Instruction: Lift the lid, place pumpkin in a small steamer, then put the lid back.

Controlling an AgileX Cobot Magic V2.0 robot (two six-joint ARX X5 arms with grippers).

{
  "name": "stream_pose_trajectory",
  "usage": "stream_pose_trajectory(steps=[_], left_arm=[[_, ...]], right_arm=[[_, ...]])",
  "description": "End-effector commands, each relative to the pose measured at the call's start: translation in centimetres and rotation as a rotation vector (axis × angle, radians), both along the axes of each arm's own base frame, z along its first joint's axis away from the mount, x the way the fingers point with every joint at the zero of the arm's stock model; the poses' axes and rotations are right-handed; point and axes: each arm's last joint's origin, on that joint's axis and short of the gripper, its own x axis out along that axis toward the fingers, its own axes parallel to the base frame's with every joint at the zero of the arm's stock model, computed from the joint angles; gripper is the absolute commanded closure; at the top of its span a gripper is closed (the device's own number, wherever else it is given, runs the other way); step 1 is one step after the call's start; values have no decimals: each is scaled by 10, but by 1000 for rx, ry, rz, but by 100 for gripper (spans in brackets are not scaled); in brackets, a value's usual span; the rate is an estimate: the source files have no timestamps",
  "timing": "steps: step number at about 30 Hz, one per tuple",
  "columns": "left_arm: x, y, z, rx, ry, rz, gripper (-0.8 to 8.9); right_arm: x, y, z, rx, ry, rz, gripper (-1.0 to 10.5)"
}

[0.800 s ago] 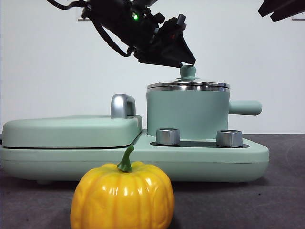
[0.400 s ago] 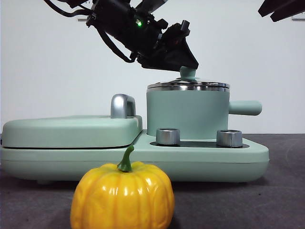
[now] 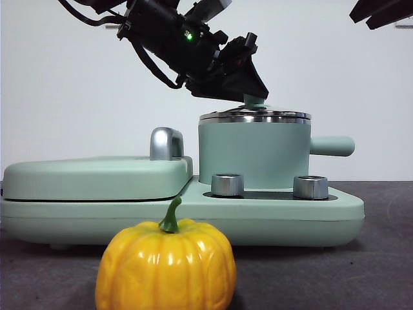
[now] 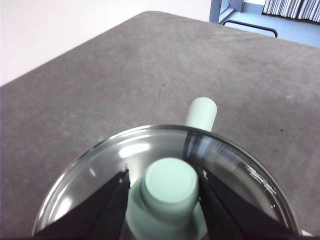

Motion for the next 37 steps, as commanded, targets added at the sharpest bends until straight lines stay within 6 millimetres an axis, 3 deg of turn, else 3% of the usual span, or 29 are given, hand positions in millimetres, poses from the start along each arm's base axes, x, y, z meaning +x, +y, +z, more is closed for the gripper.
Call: stream_pose_trajectory(steps=[1,3,15,28,37], left_arm=[[2,-7,-1,1,6,-6,692],[2,-7,-2,3,9,-6,812],[1,-7,4,-12,-13,-4,806],[-10,1,40,-84,-113,14,806],[-27,22,70,-110,-71,70,804]], right_arm=[[1,1,6,17,-11,0,693],[1,1,6,17,-11,0,693],[1,1,6,17,-11,0,693],[1,1,5,17,-10,0,693],[1,1,5,17,-10,1,693]])
